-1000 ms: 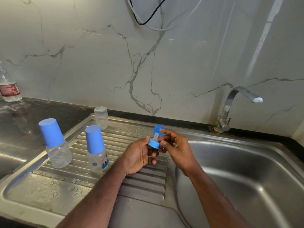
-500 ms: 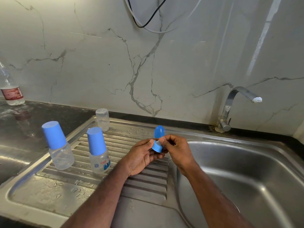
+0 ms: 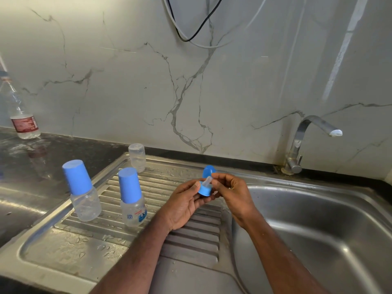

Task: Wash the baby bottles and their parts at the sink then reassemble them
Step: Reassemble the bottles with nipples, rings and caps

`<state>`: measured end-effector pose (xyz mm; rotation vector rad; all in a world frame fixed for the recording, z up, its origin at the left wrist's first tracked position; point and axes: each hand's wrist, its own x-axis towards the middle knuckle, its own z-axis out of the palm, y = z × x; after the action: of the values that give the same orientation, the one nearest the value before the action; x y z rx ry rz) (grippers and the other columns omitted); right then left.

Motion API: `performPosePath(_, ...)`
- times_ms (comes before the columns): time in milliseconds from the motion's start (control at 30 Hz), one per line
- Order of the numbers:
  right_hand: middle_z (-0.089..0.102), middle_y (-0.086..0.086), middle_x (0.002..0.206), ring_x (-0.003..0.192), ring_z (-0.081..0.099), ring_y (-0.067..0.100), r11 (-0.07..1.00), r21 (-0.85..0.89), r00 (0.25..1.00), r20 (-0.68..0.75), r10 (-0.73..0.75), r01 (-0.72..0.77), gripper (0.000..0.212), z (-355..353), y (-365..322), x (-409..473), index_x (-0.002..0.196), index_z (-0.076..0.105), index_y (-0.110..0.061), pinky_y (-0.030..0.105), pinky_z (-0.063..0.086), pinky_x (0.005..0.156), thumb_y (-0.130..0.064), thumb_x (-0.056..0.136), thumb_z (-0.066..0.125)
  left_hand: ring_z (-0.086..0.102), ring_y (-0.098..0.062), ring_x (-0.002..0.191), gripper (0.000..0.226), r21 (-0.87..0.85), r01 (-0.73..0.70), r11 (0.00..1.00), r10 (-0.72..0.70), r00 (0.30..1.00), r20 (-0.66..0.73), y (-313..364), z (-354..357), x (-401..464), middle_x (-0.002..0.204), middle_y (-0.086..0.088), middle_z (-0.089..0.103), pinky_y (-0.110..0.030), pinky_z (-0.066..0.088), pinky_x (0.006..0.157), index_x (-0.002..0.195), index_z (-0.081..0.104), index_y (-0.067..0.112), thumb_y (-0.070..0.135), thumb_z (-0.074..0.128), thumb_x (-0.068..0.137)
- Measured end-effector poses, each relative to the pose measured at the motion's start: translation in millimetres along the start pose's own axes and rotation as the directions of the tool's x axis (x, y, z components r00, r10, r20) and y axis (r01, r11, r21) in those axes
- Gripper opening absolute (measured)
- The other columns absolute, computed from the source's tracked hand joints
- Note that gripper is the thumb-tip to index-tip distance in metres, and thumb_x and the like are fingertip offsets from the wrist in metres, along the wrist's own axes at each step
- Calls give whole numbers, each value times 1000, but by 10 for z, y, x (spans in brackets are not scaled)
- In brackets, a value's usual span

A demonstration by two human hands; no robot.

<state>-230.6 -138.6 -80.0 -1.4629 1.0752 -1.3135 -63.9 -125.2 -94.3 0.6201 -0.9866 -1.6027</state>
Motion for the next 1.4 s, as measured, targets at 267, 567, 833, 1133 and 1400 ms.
performPosePath(267,71,-8,99,90,67,4,937,-323,991,29,-128,130,25,320,-221,386,103,71,-17,14,52,77,2,96,57,70,-33,107,31,-46,-329,943,283,868,-407,131,-110,112,108,-18,72,-30,59,87,112,62,1,6,71,83)
performPosePath(567,64,4,124,105,61,17,698,-545,826,550,-120,464,31,1174,-504,1461,125,67,-23,25,44,87,-10,97,64,64,-13,95,30,274,-376,885,443,500,-744,162,-371,286,101,2,66,-31,53,92,114,62,13,2,73,88)
performPosePath(833,37,6,158,142,38,25,452,-594,630,772,86,666,61,1922,-496,1995,152,40,-34,37,32,116,-25,97,66,68,-17,103,21,311,-374,874,464,446,-765,104,-585,384,103,3,69,-48,53,102,102,64,32,24,77,87)
performPosePath(1133,55,4,124,104,54,21,734,-489,817,556,-155,472,55,1517,-414,1684,127,46,-25,16,40,70,-23,84,81,67,-17,100,39,272,-380,884,446,511,-735,124,-486,372,108,-3,66,-32,54,94,105,58,26,2,79,82)
performPosePath(1400,60,-7,111,98,60,12,888,-458,990,-96,-104,49,46,443,-394,540,119,54,-24,11,40,65,-36,83,80,66,-24,114,30,-101,-316,943,215,814,-540,169,-195,270,116,-6,71,-55,54,91,115,63,16,29,74,90)
